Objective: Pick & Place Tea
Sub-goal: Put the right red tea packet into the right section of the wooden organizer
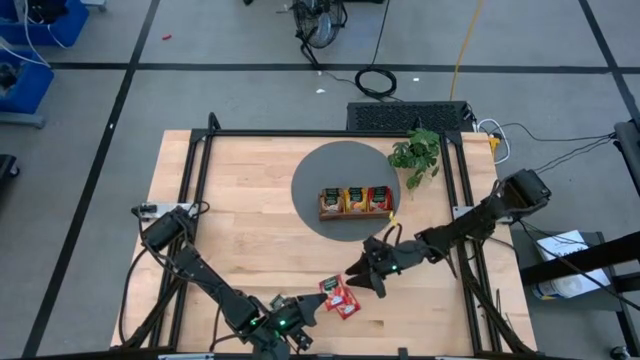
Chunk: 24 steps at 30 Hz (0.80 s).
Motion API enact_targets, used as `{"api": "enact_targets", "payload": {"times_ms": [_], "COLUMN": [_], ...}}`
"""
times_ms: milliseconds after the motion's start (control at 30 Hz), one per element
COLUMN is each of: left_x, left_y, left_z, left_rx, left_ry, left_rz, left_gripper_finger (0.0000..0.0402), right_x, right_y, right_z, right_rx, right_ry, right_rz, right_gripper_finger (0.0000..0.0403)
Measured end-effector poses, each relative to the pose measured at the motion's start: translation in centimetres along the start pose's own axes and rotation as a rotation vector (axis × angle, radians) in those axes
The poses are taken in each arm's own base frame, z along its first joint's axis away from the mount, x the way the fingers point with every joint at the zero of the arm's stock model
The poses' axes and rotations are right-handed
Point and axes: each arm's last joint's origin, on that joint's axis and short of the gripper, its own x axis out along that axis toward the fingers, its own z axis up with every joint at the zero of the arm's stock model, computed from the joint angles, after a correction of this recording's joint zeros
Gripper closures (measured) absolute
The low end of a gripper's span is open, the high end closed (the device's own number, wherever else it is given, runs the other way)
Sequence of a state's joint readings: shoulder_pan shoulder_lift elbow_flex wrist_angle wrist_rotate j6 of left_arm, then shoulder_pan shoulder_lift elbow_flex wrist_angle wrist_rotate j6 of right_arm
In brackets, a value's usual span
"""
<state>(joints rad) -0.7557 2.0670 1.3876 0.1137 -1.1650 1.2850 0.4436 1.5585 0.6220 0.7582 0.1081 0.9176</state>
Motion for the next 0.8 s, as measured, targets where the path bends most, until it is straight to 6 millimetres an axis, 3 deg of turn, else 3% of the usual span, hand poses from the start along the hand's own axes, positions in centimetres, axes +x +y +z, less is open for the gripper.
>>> {"api": "enact_targets", "payload": {"times_ms": [800], "left_x": [2.9], "left_y": [0.8], "left_z": [-1.0], "left_rx": [-0.114], "left_ry": [-0.063], "left_rz": [-0.016], "left_gripper_finger": [0.0399], "right_x": [0.1], "right_y": [0.3], "right_z": [0.3], "right_rx": [-0.009], "right_ry": [0.029], "right_rz": [0.088], "right_gripper_finger": [0.0225]}}
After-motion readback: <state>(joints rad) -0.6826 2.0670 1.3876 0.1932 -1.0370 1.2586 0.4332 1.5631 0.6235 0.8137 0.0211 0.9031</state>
